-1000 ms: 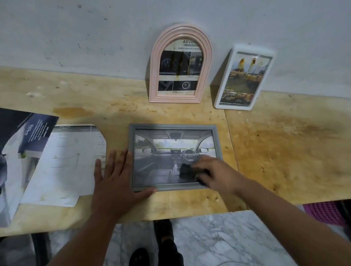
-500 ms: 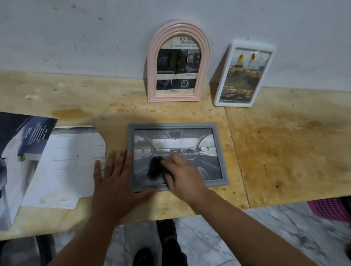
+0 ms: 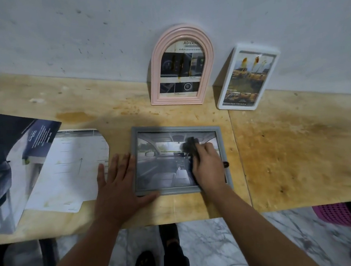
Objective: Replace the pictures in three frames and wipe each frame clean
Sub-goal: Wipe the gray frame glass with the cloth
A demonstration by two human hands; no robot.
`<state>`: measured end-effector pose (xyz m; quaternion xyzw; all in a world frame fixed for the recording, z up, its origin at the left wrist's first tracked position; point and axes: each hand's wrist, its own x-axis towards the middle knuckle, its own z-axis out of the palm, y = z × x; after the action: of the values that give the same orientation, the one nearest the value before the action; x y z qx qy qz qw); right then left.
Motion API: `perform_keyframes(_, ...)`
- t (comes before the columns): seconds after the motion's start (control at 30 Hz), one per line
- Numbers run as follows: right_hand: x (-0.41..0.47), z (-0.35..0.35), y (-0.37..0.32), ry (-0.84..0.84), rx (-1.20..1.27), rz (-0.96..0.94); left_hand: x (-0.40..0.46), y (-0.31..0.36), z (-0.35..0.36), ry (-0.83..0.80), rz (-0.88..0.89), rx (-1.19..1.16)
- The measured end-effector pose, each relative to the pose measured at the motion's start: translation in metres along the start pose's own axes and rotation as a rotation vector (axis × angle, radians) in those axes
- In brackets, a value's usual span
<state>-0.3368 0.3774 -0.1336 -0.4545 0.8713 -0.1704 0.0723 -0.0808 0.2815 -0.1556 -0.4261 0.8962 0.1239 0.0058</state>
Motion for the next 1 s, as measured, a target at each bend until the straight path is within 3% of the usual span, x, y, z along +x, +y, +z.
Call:
perform_keyframes(0.07, -0.015, 0.013, -0.023, -0.04, 0.116, -0.028, 0.0, 0.0, 0.001, -0.002, 0.004, -0.003)
perform_keyframes(0.23, -0.035, 0.031, -0.067, -0.245, 0.24, -0.319, 0.0, -0.002, 0.003, 0.003, 0.017, -0.011)
perform_keyframes(0.33, -0.013, 0.005, -0.055, -0.357, 0.32, -0.28, -0.001, -0.002, 0.003, -0.001, 0.015, -0.013)
perform_keyframes(0.47, 0.027, -0.031, 0.011, -0.078, 0.078, 0.001, -0.001, -0.001, -0.001, -0.019, 0.0, -0.012)
perform_keyframes(0.57, 0.033, -0.032, 0.042, -0.048, -0.181, 0.153, 0.0, -0.001, 0.0, -0.03, -0.009, -0.011)
perform_keyframes(0.77, 0.028, 0.019, -0.023, 0.038, 0.002, 0.051, 0.002, -0.002, 0.001, -0.044, -0.006, -0.006)
perform_keyframes(1.0, 0.014, 0.05, -0.096, -0.105, 0.017, -0.234, 0.002, -0.002, 0.0, -0.038, 0.008, -0.006)
